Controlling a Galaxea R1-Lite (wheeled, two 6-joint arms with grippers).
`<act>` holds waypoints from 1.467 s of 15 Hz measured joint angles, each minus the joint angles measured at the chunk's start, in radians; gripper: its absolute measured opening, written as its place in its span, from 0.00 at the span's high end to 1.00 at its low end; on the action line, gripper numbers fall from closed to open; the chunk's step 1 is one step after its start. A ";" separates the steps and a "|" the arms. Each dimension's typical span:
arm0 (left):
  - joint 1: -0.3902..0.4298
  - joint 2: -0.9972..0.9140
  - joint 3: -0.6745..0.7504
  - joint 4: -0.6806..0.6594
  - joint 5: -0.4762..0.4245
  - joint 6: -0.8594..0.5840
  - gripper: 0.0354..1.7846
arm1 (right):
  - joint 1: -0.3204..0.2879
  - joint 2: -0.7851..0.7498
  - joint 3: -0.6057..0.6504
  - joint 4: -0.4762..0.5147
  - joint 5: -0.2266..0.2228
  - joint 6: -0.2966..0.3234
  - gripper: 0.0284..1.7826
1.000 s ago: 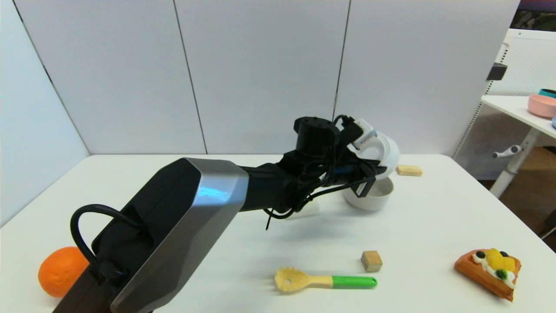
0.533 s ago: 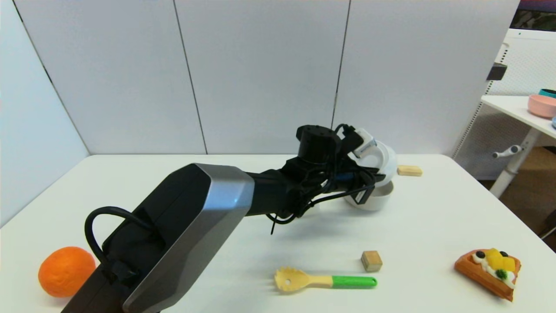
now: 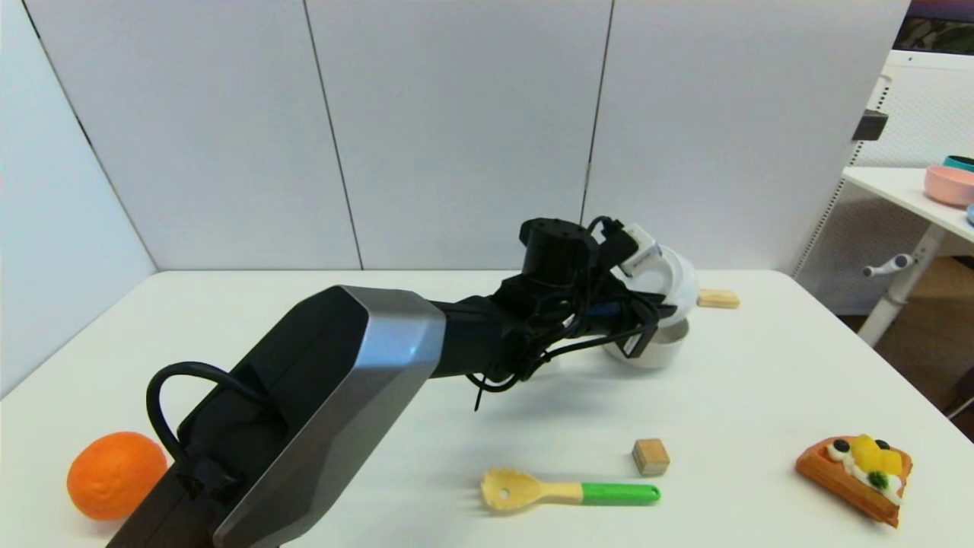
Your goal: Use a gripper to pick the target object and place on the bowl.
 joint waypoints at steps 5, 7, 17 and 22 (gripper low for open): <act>0.000 -0.006 0.000 0.002 0.000 -0.004 0.94 | 0.000 0.000 0.000 0.000 0.000 0.000 0.04; 0.001 -0.006 0.001 0.001 0.000 -0.005 0.77 | 0.000 0.000 0.000 0.000 0.000 0.000 0.04; 0.029 -0.144 0.021 0.148 0.004 0.050 0.25 | 0.000 0.000 0.000 0.000 0.000 0.000 0.04; 0.095 -0.497 0.238 0.297 0.034 0.094 0.15 | 0.000 0.000 0.000 0.000 0.000 0.000 0.04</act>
